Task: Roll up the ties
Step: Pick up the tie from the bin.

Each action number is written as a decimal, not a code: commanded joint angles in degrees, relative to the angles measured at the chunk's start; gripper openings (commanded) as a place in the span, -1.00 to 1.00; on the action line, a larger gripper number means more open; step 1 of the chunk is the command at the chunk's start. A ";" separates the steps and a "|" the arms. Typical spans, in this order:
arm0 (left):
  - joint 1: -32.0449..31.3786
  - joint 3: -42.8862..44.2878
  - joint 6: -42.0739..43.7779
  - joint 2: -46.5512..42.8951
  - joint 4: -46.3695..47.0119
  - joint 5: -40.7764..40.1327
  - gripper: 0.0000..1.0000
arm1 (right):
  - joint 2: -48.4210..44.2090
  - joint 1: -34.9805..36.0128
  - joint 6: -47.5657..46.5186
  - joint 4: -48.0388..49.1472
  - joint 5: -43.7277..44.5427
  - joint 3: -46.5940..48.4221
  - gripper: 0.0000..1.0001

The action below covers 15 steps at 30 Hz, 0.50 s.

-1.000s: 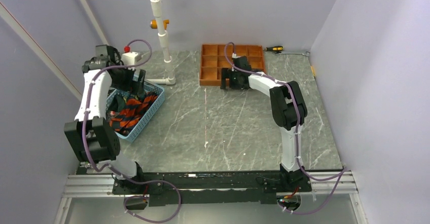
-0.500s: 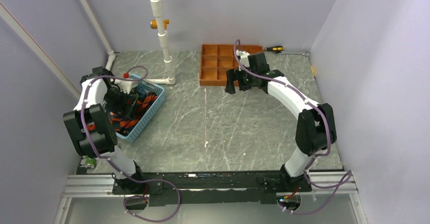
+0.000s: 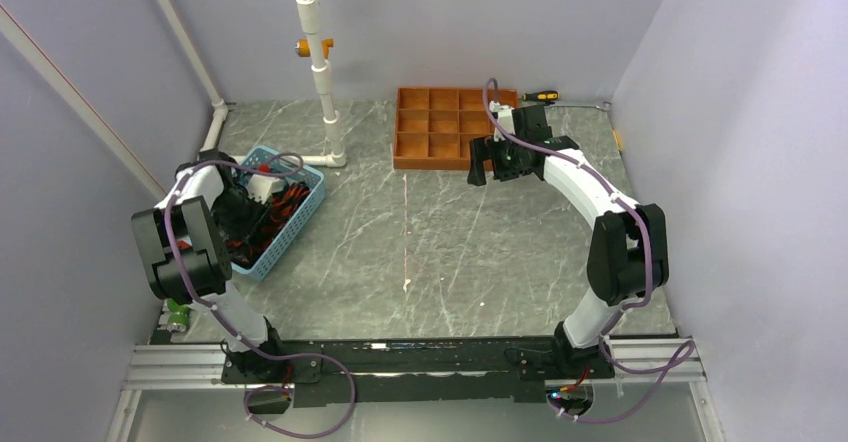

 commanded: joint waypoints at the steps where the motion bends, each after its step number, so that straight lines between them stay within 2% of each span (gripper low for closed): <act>1: -0.10 4.41 -1.46 -1.68 -1.26 0.07 -0.46 | -0.45 -0.30 -1.23 -1.18 0.29 1.74 0.99; 3: -0.09 7.77 -3.01 -3.69 -3.57 0.54 -0.55 | -0.87 -0.31 -1.23 -1.19 0.23 1.60 0.99; 9: -0.09 16.79 -6.15 -8.20 -8.19 1.11 -0.59 | -2.02 -0.39 -3.07 -1.13 0.12 0.55 0.99; 12: 0.04 19.52 -7.28 -9.22 -7.73 0.88 -0.90 | -1.94 -0.40 -3.38 -1.20 -0.19 0.34 0.99; 15: 0.64 21.81 -9.77 -8.68 -6.22 0.42 -1.00 | -1.76 -0.40 -3.35 -1.33 -0.55 0.71 0.98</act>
